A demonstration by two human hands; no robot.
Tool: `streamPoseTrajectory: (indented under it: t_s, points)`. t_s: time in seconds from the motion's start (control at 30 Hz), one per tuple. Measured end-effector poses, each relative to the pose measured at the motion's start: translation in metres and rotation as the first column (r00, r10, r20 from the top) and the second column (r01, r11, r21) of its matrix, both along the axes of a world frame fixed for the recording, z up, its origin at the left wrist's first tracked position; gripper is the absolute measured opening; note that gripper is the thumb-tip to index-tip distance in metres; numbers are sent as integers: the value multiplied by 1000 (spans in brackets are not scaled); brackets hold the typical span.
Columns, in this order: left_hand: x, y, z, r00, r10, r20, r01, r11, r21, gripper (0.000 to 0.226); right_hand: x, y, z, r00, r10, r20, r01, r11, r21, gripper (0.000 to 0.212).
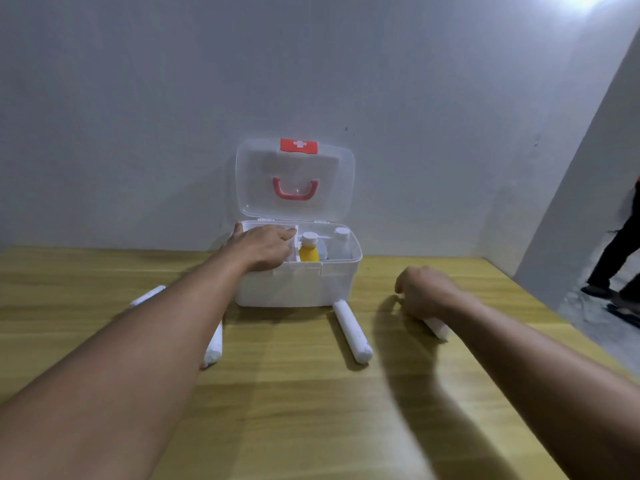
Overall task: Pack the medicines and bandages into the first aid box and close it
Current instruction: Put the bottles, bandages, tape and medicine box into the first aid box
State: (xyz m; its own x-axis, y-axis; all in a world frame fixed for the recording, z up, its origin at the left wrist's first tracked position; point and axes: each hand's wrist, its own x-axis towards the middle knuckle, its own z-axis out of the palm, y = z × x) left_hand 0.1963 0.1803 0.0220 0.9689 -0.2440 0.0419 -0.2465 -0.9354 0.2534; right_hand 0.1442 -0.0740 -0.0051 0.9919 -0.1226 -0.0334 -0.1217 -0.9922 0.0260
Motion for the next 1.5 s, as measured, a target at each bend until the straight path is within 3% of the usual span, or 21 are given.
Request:
streamPoseTrajectory:
  t_s: [0.2, 0.27, 0.37, 0.43, 0.53, 0.6, 0.7, 0.8, 0.9, 1.0, 1.17, 1.4, 1.5]
  points:
    - [2, 0, -1, 1000, 7, -2, -7, 1000, 0, 67, -11, 47, 11, 994, 104, -25, -91, 947, 308, 31]
    - [1, 1, -1, 1000, 6, 1, -6, 1000, -7, 67, -17, 61, 10, 992, 122, -34, -107, 951, 291, 23]
    - [0, 0, 0, 1000, 10, -3, -10, 1000, -13, 67, -25, 77, 3, 994, 110, -28, -105, 983, 149, 36]
    - [0, -1, 0, 1000, 8, -6, -8, 1000, -9, 66, -28, 84, -1, 996, 90, 5, -90, 994, 59, 31]
    - [-1, 0, 0, 1000, 11, -9, -11, 1000, -14, 66, -33, 88, 5, 995, 101, 5, -101, 994, 51, 29]
    - [-1, 1, 0, 1000, 12, -11, -12, 1000, -10, 66, -37, 85, 19, 994, 112, -4, -111, 986, 127, 31]
    - [0, 1, -1, 1000, 11, -7, -11, 1000, -7, 65, -44, 75, 54, 992, 110, 55, -123, 907, 404, 33]
    - [0, 1, -1, 1000, 9, -2, -9, 1000, -1, 64, -40, 70, 84, 945, 65, 320, -239, 807, 540, 33]
    - [-1, 1, -1, 1000, 6, -6, -6, 1000, -2, 64, -24, 73, 85, 740, -51, 671, -342, 830, 440, 39]
    - [-5, -1, 1, 1000, 12, 3, -12, 1000, -15, 64, -8, 81, 70, 596, -81, 799, -409, 825, 389, 42]
    - [-9, 0, 3, 1000, 3, 21, -2, 1000, -18, 63, 3, 90, 36, 557, -15, 830, -428, 851, 303, 44]
    - [-3, 1, 0, 1000, -7, 16, 7, 1000, 1, 64, 7, 92, 27, 428, -5, 904, -474, 850, 230, 43]
    - [-1, 1, 0, 1000, 1, 15, 0, 1000, -10, 64, 9, 94, 18, 463, 31, 886, -459, 863, 210, 45]
